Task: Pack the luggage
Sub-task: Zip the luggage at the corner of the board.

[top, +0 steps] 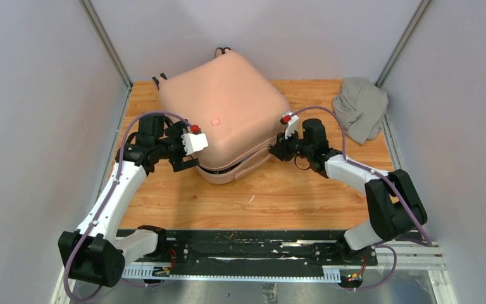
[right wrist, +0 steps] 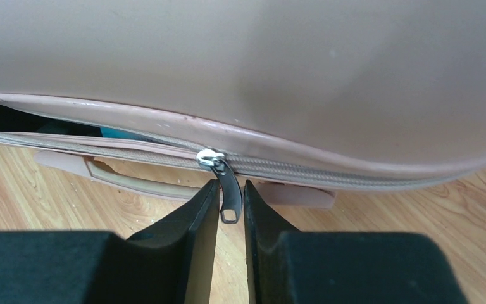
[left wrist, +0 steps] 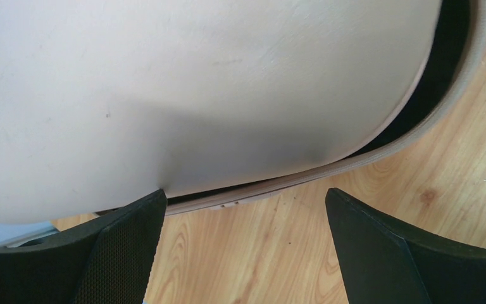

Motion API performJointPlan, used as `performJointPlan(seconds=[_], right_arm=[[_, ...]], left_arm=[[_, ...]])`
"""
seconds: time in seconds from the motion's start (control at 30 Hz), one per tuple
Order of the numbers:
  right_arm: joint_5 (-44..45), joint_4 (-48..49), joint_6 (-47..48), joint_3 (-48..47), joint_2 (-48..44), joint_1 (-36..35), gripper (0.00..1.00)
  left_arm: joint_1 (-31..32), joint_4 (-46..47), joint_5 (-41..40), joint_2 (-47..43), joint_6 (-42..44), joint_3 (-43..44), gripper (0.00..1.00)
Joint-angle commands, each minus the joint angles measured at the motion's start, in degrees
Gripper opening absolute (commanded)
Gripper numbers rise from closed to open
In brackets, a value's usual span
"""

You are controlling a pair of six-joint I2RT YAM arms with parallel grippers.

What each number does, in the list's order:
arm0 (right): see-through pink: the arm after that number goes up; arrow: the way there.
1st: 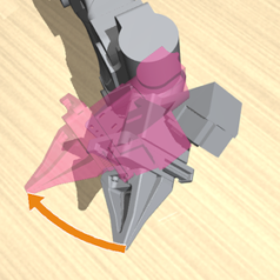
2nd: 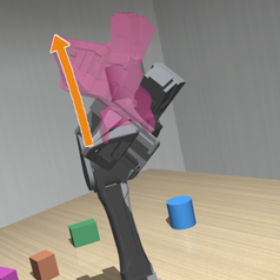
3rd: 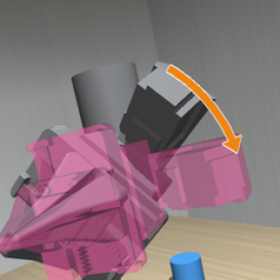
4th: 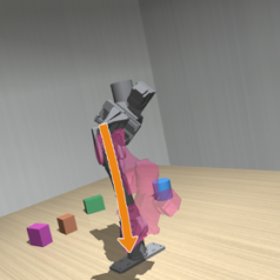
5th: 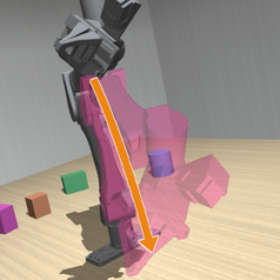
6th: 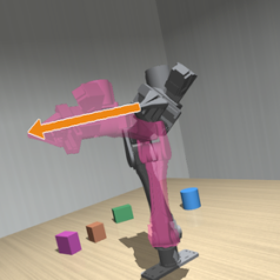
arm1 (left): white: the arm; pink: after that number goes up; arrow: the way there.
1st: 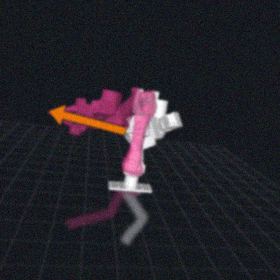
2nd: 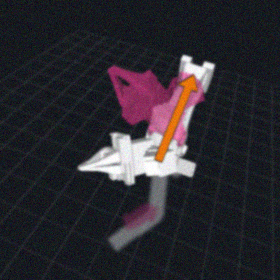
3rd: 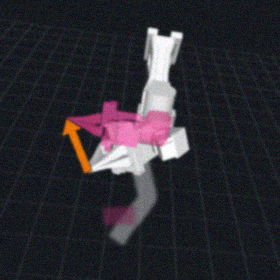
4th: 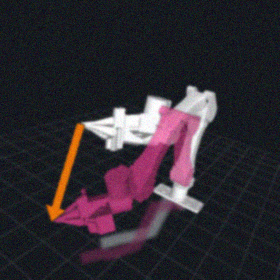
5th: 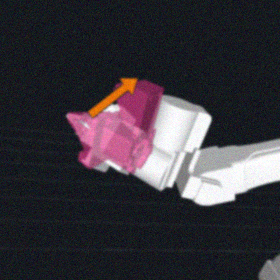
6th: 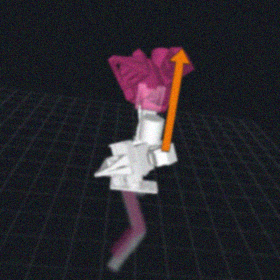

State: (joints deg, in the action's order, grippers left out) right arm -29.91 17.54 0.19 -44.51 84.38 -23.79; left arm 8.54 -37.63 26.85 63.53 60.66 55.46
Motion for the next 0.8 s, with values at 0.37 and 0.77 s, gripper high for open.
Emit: performJointPlan(seconds=[0.37,0.77], right_arm=[[-2.2,7.0,-4.5,2.7,-0.3,1.6,0.00],[-5.4,5.3,-4.8,4.6,-3.4,1.5,0.00]], left_arm=[[9.8,-1.3,-3.9,0.9,1.5,0.3,1.00],[10.5,-1.3,-3.3,4.3,-7.2,11.5,1.00]])
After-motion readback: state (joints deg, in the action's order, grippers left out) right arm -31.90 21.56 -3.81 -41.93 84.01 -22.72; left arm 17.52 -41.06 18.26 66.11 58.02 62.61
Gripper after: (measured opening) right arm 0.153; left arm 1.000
